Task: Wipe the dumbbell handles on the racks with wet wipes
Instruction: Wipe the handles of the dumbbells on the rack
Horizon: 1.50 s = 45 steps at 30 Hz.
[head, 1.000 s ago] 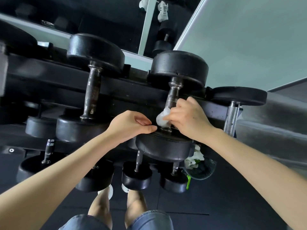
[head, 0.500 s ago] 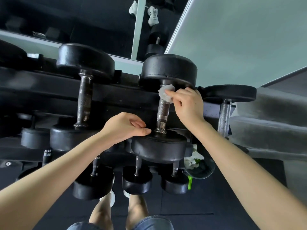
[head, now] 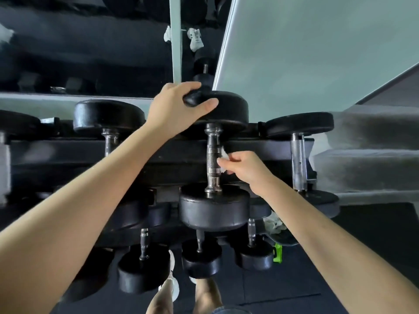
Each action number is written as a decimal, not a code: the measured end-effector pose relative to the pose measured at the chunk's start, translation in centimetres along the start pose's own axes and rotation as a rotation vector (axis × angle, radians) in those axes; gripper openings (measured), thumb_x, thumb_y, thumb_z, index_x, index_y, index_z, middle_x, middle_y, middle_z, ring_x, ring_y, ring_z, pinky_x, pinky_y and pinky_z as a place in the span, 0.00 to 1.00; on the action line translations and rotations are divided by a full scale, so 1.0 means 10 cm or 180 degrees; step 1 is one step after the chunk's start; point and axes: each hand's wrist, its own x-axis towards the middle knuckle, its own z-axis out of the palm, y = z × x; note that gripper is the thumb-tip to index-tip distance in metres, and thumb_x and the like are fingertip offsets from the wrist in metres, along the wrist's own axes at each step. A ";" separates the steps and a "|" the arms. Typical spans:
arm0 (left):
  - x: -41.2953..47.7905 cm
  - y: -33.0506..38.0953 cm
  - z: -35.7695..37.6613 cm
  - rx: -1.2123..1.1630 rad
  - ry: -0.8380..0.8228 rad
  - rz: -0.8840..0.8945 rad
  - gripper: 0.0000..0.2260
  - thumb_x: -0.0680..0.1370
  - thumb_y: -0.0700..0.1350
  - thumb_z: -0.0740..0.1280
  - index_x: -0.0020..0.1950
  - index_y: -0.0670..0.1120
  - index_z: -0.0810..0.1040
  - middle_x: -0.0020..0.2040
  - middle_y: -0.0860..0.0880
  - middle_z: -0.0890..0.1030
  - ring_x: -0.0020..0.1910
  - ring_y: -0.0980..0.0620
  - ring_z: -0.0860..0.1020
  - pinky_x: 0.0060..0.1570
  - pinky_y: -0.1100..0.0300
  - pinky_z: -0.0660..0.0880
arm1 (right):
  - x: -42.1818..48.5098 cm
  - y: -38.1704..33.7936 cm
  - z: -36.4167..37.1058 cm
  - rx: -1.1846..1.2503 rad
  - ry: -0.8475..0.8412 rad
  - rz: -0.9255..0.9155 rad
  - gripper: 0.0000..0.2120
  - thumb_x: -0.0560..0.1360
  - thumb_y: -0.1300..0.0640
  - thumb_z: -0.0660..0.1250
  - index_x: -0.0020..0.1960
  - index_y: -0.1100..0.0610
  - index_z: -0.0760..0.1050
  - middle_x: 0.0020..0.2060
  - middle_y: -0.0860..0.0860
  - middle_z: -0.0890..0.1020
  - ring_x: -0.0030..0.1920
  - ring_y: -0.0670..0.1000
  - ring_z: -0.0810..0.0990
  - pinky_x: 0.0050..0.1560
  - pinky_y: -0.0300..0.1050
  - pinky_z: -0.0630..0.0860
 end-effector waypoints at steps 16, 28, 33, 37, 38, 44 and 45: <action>0.26 0.04 0.08 -0.0246 -0.0349 -0.0387 0.22 0.63 0.65 0.74 0.50 0.56 0.78 0.42 0.58 0.78 0.39 0.57 0.76 0.41 0.61 0.72 | 0.16 -0.07 0.23 0.0449 0.0331 0.0310 0.03 0.69 0.60 0.74 0.39 0.57 0.80 0.32 0.48 0.81 0.34 0.46 0.79 0.38 0.39 0.75; 0.28 -0.14 -0.01 -0.0636 -0.0410 -0.0402 0.20 0.62 0.62 0.76 0.50 0.58 0.80 0.45 0.60 0.79 0.49 0.56 0.77 0.46 0.61 0.73 | 0.13 -0.06 0.36 -0.0116 0.0612 0.0171 0.28 0.68 0.50 0.75 0.66 0.51 0.73 0.54 0.47 0.82 0.54 0.49 0.81 0.58 0.51 0.76; 0.28 -0.16 -0.02 -0.0664 -0.0427 -0.0382 0.19 0.62 0.62 0.75 0.49 0.59 0.79 0.45 0.61 0.78 0.49 0.58 0.76 0.46 0.62 0.71 | 0.05 -0.09 0.42 -0.0794 0.1030 -0.0206 0.32 0.71 0.49 0.71 0.72 0.47 0.65 0.55 0.43 0.82 0.55 0.45 0.79 0.53 0.42 0.75; 0.27 -0.15 -0.01 -0.0609 -0.0408 -0.0352 0.19 0.62 0.64 0.75 0.49 0.60 0.78 0.46 0.60 0.78 0.49 0.57 0.76 0.46 0.62 0.71 | -0.01 -0.13 0.42 -0.1300 0.0985 -0.0298 0.35 0.72 0.48 0.71 0.74 0.45 0.60 0.59 0.42 0.79 0.58 0.45 0.77 0.47 0.35 0.68; 0.26 -0.14 0.00 -0.0579 -0.0398 -0.0337 0.19 0.62 0.64 0.75 0.49 0.60 0.78 0.46 0.60 0.78 0.48 0.57 0.76 0.45 0.62 0.70 | -0.02 -0.13 0.42 -0.1316 0.0968 -0.0285 0.35 0.71 0.48 0.72 0.74 0.46 0.60 0.59 0.42 0.79 0.58 0.45 0.77 0.47 0.34 0.67; 0.27 -0.07 0.03 -0.0415 -0.0391 -0.0280 0.21 0.65 0.63 0.74 0.54 0.57 0.78 0.43 0.62 0.76 0.43 0.58 0.76 0.48 0.59 0.75 | 0.08 -0.11 0.43 -0.0298 0.0789 0.0200 0.35 0.68 0.54 0.75 0.71 0.51 0.64 0.63 0.47 0.76 0.59 0.49 0.77 0.59 0.46 0.74; 0.26 -0.07 0.04 -0.0407 -0.0392 -0.0280 0.21 0.65 0.63 0.74 0.54 0.57 0.78 0.43 0.62 0.76 0.45 0.57 0.76 0.49 0.59 0.76 | 0.09 -0.11 0.44 -0.0109 0.0677 0.0250 0.37 0.68 0.55 0.75 0.72 0.49 0.62 0.64 0.47 0.76 0.60 0.50 0.76 0.61 0.50 0.74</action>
